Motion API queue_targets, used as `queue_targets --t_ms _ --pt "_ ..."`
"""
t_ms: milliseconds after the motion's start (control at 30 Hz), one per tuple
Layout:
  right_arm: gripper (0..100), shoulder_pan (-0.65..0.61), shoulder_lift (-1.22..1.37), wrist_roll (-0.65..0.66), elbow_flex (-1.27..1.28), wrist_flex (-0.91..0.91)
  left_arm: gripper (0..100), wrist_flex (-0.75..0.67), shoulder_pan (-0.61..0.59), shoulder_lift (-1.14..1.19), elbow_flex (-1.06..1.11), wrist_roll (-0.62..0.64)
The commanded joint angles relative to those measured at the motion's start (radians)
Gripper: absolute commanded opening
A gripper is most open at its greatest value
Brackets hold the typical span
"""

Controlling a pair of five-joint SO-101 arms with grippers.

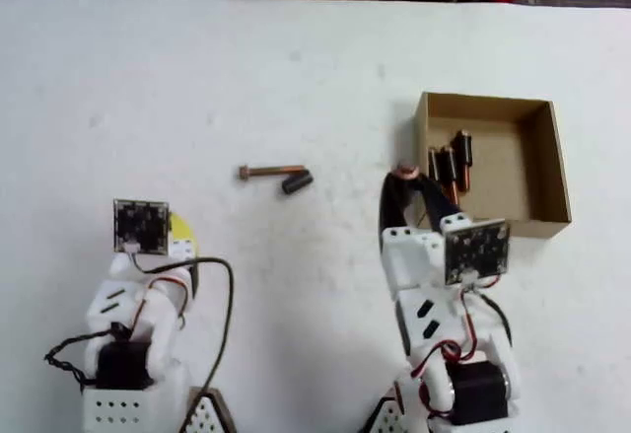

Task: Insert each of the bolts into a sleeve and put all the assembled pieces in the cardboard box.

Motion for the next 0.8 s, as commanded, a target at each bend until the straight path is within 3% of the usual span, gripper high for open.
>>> queue_targets --t_ms 0,533,767 --pt "1.6 0.059 0.113 0.018 -0.15 0.002 2 -0.005 -0.008 -0.005 0.018 -0.011" --pt "1.7 0.331 1.069 0.129 -0.643 -0.005 2 -0.005 -0.008 -0.007 0.075 -0.018" --pt "1.7 0.36 1.42 0.15 -0.847 -0.001 2 -0.005 -0.008 -0.007 0.075 -0.018"
